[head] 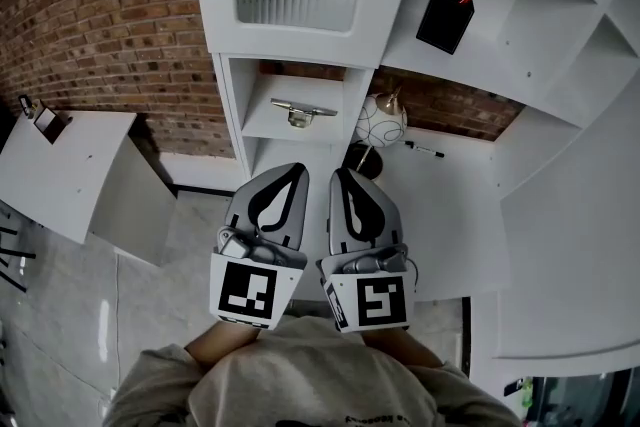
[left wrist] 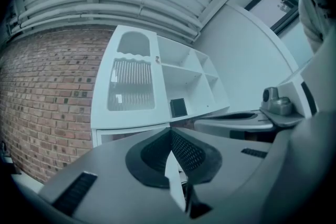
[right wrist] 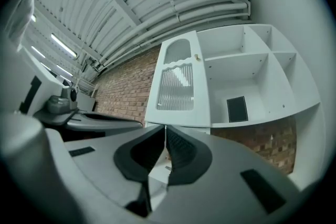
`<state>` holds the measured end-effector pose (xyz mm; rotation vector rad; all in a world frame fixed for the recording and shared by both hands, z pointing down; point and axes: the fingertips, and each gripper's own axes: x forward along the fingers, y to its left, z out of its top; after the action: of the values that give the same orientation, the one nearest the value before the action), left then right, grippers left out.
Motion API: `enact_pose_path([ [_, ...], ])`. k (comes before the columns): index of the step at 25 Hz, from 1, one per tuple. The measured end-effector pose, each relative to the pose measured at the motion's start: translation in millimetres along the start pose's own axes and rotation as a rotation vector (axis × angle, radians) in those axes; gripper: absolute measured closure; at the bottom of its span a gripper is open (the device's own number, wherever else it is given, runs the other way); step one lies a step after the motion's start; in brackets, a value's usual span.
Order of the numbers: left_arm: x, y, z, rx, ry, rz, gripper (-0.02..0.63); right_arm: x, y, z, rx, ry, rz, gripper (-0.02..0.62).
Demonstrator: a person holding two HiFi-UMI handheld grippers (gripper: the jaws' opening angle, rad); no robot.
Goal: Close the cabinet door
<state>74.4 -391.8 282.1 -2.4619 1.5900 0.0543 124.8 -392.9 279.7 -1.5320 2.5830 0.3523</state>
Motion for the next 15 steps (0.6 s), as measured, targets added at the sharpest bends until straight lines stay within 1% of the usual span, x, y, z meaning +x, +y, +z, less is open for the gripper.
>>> enact_pose_path([
  [3,-5,-8,-9,0.007,0.022,-0.013,0.598,-8,-2,-8,0.013,0.023,-0.013,0.577],
  [7,-7,-14,-15,0.016,0.039,-0.019,0.598,-12,-4,-5,0.018,0.014,-0.016,0.577],
  [11,-8,-17,-11,0.040,0.028,-0.018,0.598,-12,-1,-5,0.015,0.014,-0.003,0.577],
  [15,-9,-16,-10,0.029,0.021,-0.014,0.598,-12,1,-8,0.026,0.015,0.006,0.577],
])
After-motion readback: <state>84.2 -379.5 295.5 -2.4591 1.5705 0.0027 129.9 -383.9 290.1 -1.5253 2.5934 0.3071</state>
